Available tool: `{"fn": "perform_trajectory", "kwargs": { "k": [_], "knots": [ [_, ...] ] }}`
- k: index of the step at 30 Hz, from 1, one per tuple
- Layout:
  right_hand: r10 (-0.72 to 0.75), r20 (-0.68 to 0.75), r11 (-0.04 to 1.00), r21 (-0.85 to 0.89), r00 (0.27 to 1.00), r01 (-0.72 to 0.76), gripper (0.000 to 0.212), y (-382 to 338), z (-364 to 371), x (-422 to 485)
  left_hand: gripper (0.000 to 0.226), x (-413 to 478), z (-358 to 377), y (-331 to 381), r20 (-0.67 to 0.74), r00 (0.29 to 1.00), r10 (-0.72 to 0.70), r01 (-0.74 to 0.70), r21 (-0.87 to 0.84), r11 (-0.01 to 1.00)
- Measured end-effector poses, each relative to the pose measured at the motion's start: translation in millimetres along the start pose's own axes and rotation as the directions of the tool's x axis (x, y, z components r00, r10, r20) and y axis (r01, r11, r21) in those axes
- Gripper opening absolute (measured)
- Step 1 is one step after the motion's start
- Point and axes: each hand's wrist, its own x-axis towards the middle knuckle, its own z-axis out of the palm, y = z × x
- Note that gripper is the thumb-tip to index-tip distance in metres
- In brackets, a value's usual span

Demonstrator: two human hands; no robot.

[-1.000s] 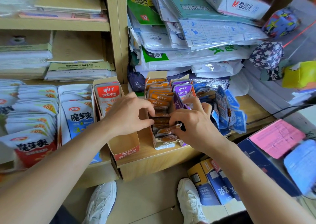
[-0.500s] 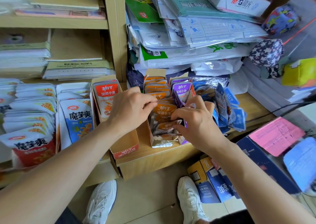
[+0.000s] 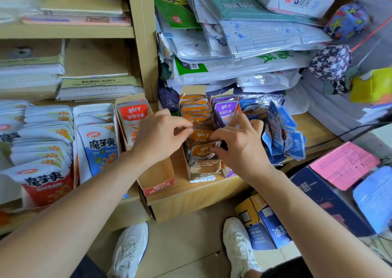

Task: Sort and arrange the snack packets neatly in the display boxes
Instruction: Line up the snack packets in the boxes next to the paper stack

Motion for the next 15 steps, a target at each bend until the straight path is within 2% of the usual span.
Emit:
{"fn": "perform_trajectory", "kwargs": {
  "k": [4,7,9,13,15],
  "knots": [
    [0.001,0.001,1.000,-0.006,1.000,-0.001,0.031,-0.2,2.7,-1.9,0.025,-0.8,-4.5,1.6,0.041,0.999,0.028,-0.027,-0.014,1.000],
    [-0.029,0.009,1.000,0.007,1.000,0.029,0.037,0.7,2.0,-5.3,0.009,-1.9,-11.3,1.1,0.004,0.996,0.092,-0.091,-0.094,0.991],
    [-0.042,0.022,0.999,0.011,0.999,0.042,0.039,0.9,0.6,-7.8,0.006,-5.6,-14.1,1.7,0.042,0.989,0.139,-0.134,-0.096,0.986],
    [-0.049,0.050,0.998,0.053,0.998,0.046,0.039,1.6,0.6,-10.9,0.033,-13.6,-8.7,3.3,0.174,0.969,0.176,-0.185,0.037,0.982],
    [-0.060,0.058,0.996,0.067,0.997,0.056,0.041,1.9,0.7,-11.6,0.031,-12.5,-4.6,3.2,0.207,0.962,0.177,-0.194,0.065,0.979]
  ]
}}
